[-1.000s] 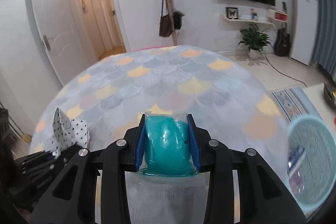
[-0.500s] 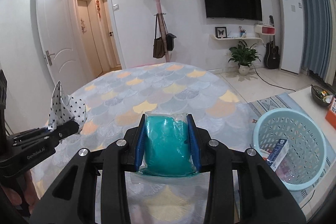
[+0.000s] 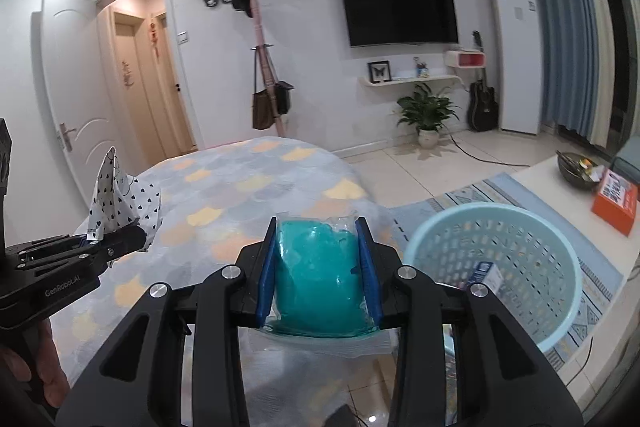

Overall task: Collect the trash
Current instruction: 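Carry the heart-print bag and teal cup over the basket and release both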

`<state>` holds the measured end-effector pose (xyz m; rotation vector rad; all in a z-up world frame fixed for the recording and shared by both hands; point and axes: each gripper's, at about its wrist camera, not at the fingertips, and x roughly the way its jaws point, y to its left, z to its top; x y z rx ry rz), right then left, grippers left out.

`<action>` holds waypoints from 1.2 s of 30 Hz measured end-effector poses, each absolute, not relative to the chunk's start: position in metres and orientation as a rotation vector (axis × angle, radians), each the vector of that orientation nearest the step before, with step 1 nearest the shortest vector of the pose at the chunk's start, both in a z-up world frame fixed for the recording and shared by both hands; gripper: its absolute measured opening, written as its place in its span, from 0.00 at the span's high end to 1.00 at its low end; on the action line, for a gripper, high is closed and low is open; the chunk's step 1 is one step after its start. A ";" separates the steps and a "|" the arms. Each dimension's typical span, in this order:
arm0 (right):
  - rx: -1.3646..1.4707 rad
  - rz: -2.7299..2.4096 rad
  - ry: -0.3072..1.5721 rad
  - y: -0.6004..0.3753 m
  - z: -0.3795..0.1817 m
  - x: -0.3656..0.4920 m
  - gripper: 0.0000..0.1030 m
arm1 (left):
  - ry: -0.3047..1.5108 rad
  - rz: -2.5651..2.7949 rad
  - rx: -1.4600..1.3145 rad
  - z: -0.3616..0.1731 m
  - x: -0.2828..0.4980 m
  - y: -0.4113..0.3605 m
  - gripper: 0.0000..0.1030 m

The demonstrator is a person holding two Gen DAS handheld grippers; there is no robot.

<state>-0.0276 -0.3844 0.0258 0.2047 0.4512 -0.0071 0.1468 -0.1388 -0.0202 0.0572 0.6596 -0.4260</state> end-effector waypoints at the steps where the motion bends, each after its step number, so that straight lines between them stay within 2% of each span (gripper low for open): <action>1: 0.209 -0.012 0.451 -0.388 0.024 -0.028 0.68 | 0.660 -0.432 0.064 -0.021 0.147 -0.144 0.89; 36: 0.316 -0.196 0.453 -0.494 -0.011 -0.041 0.68 | 0.700 -0.584 0.187 -0.044 0.153 -0.263 0.89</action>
